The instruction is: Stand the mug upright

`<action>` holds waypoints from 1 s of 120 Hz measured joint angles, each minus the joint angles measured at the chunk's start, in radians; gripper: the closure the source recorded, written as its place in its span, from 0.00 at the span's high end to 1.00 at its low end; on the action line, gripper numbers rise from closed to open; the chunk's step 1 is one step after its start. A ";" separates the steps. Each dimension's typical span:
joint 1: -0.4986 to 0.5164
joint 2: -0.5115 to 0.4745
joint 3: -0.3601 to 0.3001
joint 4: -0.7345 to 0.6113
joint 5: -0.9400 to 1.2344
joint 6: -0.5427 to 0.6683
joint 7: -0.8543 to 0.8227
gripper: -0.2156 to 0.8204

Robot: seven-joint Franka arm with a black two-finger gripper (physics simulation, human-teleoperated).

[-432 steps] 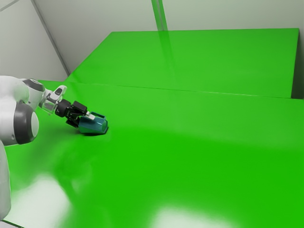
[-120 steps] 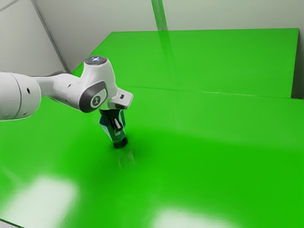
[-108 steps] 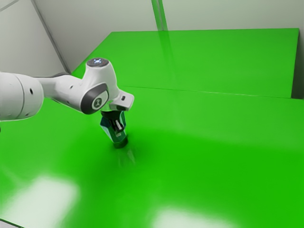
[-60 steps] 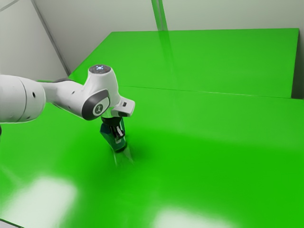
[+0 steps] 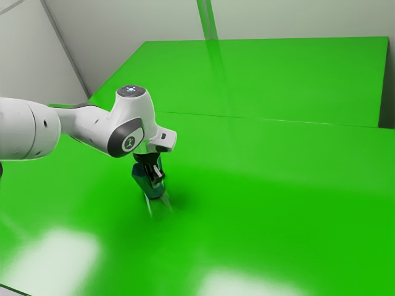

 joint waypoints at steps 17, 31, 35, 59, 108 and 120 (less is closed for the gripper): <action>-0.001 0.000 0.000 0.000 -0.001 0.000 -0.005 0.26; -0.001 -0.001 -0.006 0.001 -0.001 0.000 -0.008 0.32; -0.002 -0.001 -0.008 0.001 -0.001 0.000 -0.009 0.34; -0.003 -0.008 -0.011 0.002 -0.002 -0.001 -0.014 0.39; -0.008 -0.058 -0.014 0.010 -0.004 -0.010 -0.021 0.44; -0.008 -0.080 -0.014 0.012 -0.004 -0.014 -0.022 0.44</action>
